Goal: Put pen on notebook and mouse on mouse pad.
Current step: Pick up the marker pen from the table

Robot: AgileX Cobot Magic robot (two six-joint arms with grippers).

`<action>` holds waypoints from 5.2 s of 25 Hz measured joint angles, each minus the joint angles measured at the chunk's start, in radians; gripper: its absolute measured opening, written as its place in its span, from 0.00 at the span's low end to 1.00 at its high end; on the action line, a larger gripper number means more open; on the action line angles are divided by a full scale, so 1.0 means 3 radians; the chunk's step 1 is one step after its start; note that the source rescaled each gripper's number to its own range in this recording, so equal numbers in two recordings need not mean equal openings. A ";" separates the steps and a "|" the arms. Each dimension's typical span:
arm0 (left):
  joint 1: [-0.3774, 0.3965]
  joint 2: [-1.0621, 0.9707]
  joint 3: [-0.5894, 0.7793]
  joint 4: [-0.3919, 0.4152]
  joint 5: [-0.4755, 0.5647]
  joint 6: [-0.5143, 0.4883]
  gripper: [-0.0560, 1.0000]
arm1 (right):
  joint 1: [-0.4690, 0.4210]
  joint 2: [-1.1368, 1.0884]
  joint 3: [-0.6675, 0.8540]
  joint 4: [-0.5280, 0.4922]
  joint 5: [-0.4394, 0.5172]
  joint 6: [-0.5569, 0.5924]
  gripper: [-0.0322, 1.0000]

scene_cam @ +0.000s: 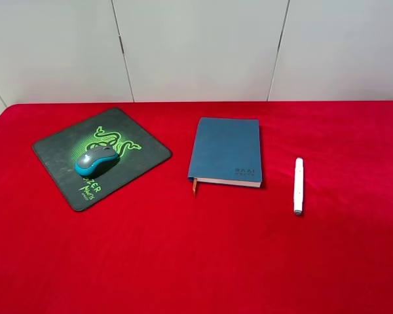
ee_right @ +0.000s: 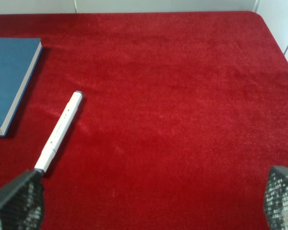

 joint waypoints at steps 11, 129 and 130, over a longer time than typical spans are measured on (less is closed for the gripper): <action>0.0000 0.0000 0.0000 0.0000 0.0000 0.0000 1.00 | 0.0000 0.0000 0.0000 0.0000 0.0000 0.0000 1.00; 0.0000 0.0000 0.0000 0.0000 -0.0003 0.0000 1.00 | 0.1202 0.6516 -0.1851 0.0260 -0.0977 0.0374 0.03; 0.0000 0.0000 0.0000 0.0000 -0.0003 0.0000 1.00 | 0.1202 0.6516 -0.1851 0.0260 -0.0977 0.0374 0.03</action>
